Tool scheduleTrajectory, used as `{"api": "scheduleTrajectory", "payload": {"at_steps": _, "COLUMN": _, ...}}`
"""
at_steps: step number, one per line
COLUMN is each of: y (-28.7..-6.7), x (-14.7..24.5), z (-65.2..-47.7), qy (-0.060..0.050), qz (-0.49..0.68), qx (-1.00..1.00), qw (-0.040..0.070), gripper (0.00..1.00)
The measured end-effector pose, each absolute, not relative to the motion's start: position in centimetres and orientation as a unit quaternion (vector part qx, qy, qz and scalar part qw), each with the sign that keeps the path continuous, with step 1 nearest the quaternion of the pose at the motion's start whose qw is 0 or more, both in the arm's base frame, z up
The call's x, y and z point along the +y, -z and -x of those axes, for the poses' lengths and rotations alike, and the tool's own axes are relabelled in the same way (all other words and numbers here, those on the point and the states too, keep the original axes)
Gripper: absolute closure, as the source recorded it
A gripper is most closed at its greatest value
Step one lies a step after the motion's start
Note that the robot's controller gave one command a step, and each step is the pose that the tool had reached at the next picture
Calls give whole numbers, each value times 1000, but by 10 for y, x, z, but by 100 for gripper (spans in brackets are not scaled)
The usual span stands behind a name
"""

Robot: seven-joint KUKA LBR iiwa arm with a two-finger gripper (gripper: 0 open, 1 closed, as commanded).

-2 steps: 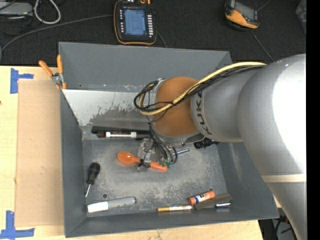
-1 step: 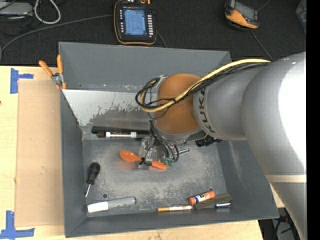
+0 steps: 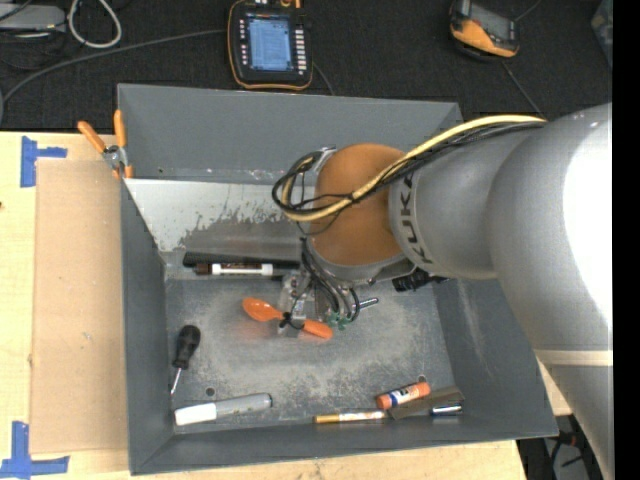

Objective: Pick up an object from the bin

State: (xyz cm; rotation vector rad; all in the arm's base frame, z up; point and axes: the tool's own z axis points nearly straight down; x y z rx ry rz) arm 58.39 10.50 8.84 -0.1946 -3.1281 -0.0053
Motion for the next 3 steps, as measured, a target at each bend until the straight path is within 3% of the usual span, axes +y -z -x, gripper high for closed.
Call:
{"api": "scheduleTrajectory", "payload": {"at_steps": 1, "y": -102, "x": 104, "z": -581, "qy": 1, "qz": 63, "qx": -998, "qw": 9, "gripper": 100}}
{"api": "scheduleTrajectory", "payload": {"at_steps": 3, "y": -164, "x": 105, "z": -583, "qy": 2, "qz": 63, "qx": -998, "qw": 5, "gripper": 100}}
